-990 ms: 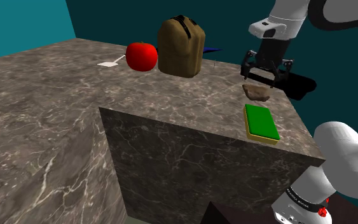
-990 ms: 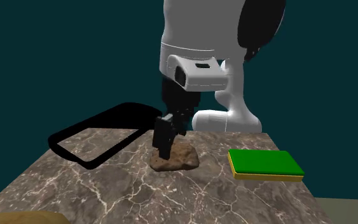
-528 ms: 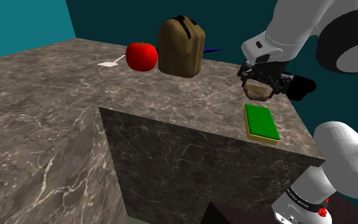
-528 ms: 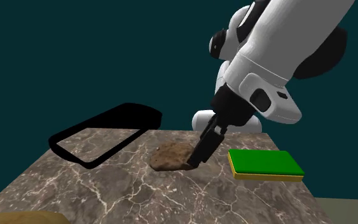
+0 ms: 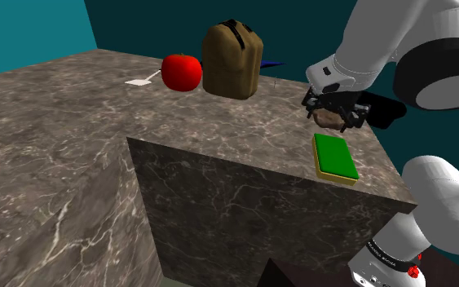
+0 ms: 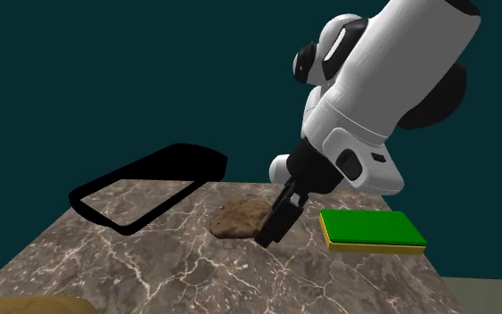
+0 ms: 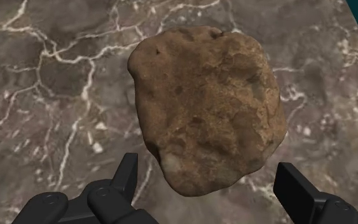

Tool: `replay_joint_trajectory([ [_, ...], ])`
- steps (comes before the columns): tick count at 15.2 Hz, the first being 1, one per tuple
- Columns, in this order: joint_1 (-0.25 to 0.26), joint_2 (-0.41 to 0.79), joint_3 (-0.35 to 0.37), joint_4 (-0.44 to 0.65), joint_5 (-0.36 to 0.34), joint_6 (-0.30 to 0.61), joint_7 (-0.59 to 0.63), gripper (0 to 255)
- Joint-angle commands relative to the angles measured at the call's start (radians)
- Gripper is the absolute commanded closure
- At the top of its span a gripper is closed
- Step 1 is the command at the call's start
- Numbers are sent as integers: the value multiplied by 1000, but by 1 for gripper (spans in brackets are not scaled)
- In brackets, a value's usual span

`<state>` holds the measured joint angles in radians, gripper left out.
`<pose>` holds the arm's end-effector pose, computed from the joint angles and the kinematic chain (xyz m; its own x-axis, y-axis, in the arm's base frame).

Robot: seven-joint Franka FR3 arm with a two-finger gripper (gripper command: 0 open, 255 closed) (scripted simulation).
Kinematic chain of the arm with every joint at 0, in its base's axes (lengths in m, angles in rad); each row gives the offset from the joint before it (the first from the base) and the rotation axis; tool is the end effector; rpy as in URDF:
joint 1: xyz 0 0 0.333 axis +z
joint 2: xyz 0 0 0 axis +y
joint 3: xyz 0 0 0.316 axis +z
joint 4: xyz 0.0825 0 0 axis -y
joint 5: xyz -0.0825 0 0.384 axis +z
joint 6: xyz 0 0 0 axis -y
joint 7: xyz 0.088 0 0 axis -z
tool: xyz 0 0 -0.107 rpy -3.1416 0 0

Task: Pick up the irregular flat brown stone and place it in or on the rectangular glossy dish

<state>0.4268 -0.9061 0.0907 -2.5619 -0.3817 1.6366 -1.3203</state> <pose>0.2574 0.1093 0.5426 -0.2154 0.8770 -0.4295 0.9579 0.2752 0.0814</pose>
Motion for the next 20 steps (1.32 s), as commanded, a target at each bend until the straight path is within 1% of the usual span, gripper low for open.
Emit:
replay_joint_trajectory([
  [1,0,0,0,-1,0,1,0,0],
  [5,0,0,0,-1,0,1,0,0],
  [6,0,0,0,-1,0,1,0,255],
  [16,1,-1,2,6,-1,1,2,255],
  [17,1,-1,2,6,-1,1,2,0],
  [20,-42,18,-7,105,-2,-101,1,0],
])
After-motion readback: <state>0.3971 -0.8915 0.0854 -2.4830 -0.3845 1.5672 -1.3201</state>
